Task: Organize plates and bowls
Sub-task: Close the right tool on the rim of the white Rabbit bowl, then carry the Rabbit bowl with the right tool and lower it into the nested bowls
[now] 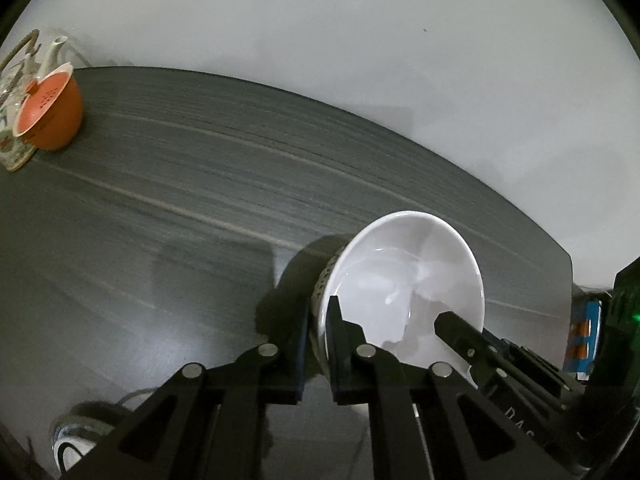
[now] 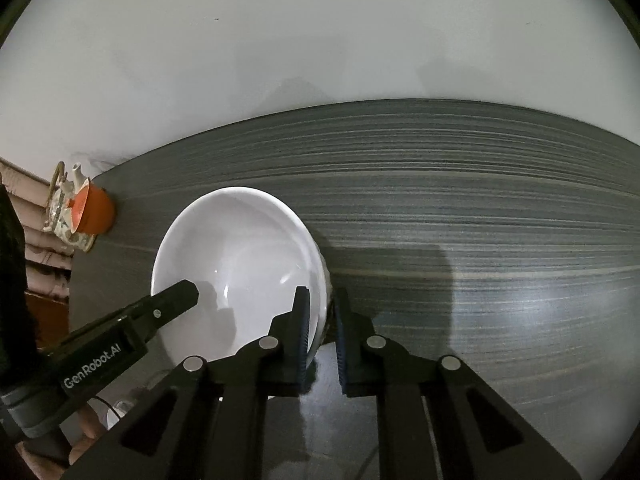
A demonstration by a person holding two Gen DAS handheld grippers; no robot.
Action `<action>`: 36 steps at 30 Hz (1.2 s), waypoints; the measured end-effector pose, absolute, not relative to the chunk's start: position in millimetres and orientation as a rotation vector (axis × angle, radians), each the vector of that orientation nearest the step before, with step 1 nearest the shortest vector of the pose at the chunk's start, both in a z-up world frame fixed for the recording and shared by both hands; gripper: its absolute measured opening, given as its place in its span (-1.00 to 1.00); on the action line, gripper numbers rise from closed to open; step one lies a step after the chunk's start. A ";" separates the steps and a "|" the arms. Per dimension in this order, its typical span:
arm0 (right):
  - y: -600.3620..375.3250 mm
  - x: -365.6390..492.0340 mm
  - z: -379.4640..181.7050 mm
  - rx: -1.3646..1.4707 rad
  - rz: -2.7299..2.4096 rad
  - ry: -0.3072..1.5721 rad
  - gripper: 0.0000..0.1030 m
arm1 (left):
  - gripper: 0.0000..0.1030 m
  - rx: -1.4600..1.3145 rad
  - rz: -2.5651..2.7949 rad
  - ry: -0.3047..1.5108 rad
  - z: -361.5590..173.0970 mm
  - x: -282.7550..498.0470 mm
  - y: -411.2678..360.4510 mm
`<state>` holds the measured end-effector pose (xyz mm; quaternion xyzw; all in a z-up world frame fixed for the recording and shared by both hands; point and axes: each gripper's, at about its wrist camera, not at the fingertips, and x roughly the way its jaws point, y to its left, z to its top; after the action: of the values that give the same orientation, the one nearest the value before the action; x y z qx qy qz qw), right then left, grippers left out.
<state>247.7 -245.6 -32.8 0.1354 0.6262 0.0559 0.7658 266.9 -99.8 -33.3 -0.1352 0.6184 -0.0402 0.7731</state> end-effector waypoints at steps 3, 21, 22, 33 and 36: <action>-240.5 238.0 -28.6 0.289 0.124 1.366 -0.77 | -0.84 -0.294 -0.084 1.341 -29.6 260.3 -103.4; -234.0 181.5 20.5 0.271 0.131 1.326 -0.77 | -0.84 -0.291 -0.121 1.285 13.5 202.3 -111.0; -236.1 176.8 24.4 0.272 0.132 1.324 -0.76 | -0.84 -0.288 -0.125 1.282 16.7 197.7 -111.6; -229.8 120.7 59.7 0.269 0.124 1.307 -0.76 | -0.84 -0.283 -0.143 1.280 36.3 137.0 -107.0; -228.5 101.1 66.6 0.274 0.125 1.308 -0.76 | -0.84 -0.274 -0.148 1.276 39.3 114.7 -102.2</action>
<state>101.1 -228.5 66.6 0.1272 0.6060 0.0579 0.7831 114.7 -102.2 39.3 -0.1273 0.5932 -0.0690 0.7919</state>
